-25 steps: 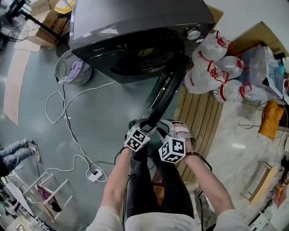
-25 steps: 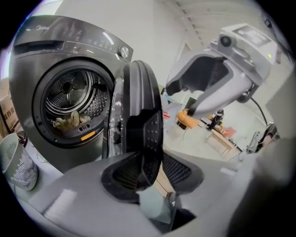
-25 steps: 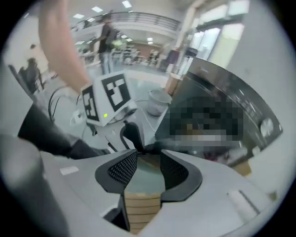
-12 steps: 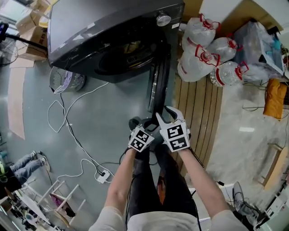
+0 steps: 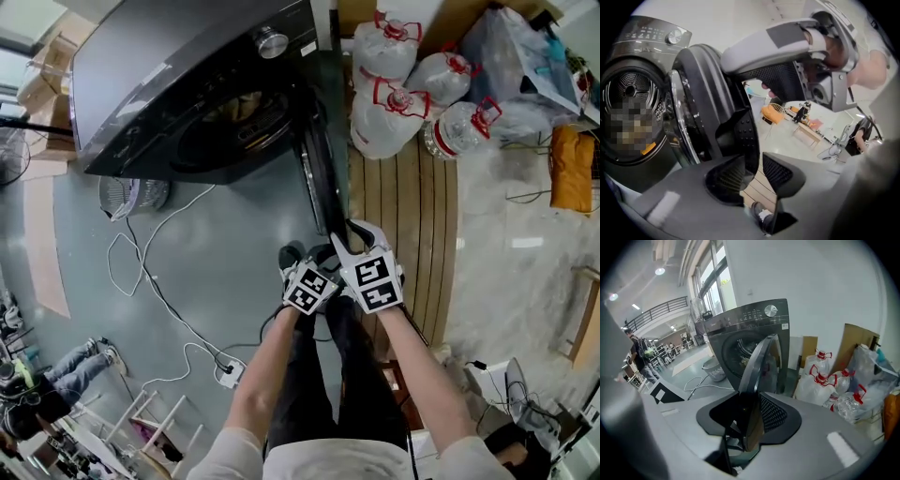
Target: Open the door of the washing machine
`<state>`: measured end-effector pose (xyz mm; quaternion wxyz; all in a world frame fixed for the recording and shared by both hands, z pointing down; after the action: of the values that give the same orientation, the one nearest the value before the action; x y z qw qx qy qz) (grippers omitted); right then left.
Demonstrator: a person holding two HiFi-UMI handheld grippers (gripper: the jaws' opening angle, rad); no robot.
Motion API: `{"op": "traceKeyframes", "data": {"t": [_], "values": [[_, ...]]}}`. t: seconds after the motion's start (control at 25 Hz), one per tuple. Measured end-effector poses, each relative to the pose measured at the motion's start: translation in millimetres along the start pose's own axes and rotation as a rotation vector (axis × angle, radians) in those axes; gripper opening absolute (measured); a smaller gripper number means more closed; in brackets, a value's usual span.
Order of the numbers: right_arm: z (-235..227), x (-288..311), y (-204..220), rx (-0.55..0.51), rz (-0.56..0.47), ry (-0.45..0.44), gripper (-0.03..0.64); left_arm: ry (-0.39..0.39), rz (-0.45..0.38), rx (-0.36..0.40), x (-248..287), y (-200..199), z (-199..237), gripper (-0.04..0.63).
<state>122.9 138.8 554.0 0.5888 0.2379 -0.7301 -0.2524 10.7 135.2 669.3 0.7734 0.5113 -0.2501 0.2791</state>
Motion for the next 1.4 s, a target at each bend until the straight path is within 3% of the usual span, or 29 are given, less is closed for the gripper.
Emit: {"op": "traceKeyframes", "data": {"t": [0.28,0.44,0.76,0.96,1.4], "values": [[-34,-15,9,-0.022,-0.010,0.014,0.118,0.033,-0.009,0.051,16,-30,-9,0.173],[-50,-24,14,-0.027,-0.012,0.026,0.109,-0.008,-0.026,0.056,12,-37,-1,0.170],[-86,-39,19,0.006,-0.031,0.055,0.101,-0.117,-0.139,0.071,7,-92,31,0.170],[-110,-48,20,0.020,-0.029,0.063,0.101,-0.096,-0.155,0.122,15,-127,30,0.164],[-155,-57,15,0.029,-0.018,0.120,0.103,-0.060,-0.200,0.127,41,-167,36,0.156]]}}
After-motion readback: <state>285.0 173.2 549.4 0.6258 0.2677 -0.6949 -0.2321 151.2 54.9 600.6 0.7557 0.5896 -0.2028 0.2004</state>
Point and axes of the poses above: the fingertips, and each gripper's own axes: x forward along the fingers, z to its left, y out of its underside, the point moved 10 cm from there along -x, backward along the fingers, and after that the axes turned 4 degrees about z, right-handed, at the moved point
